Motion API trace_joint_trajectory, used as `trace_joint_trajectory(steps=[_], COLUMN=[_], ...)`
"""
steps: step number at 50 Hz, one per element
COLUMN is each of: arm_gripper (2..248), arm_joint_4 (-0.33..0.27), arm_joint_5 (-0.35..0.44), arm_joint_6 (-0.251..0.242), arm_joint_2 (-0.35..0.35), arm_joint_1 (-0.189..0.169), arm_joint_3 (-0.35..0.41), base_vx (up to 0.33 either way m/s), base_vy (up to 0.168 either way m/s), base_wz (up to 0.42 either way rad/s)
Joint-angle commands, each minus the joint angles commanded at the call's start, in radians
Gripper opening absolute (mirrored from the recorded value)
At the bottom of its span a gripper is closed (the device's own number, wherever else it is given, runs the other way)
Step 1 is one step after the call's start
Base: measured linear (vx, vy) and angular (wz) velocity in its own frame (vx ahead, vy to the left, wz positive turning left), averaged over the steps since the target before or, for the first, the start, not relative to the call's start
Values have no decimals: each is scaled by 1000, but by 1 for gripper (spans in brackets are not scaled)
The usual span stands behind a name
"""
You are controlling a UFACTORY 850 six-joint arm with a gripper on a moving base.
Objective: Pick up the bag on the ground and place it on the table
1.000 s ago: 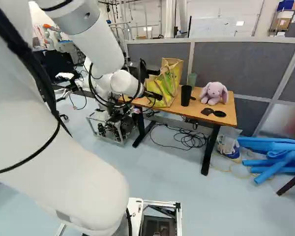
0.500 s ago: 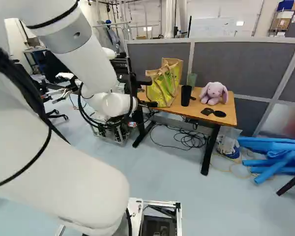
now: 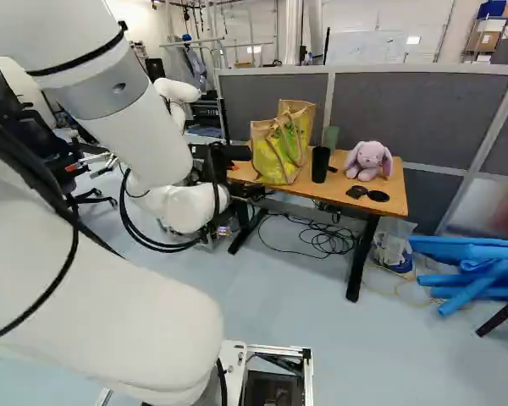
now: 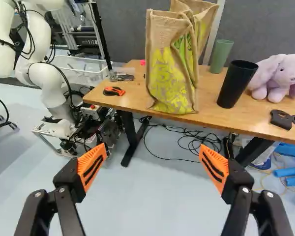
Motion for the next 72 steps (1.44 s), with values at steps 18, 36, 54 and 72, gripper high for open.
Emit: trace_joint_trajectory(steps=[18, 36, 54, 72], arm_gripper=[247, 247, 247, 247], arm_joint_4=[-10, -16, -16, -16], arm_joint_5=[72, 107, 111, 111], arm_joint_6=[-12, -18, -18, -18], arm_joint_2=[22, 33, 35, 35], arm_joint_1=[14, 21, 21, 21], arm_joint_3=[62, 93, 96, 96], base_vx=[0, 0, 0, 0], base_vy=[0, 0, 0, 0], base_wz=[0, 0, 0, 0])
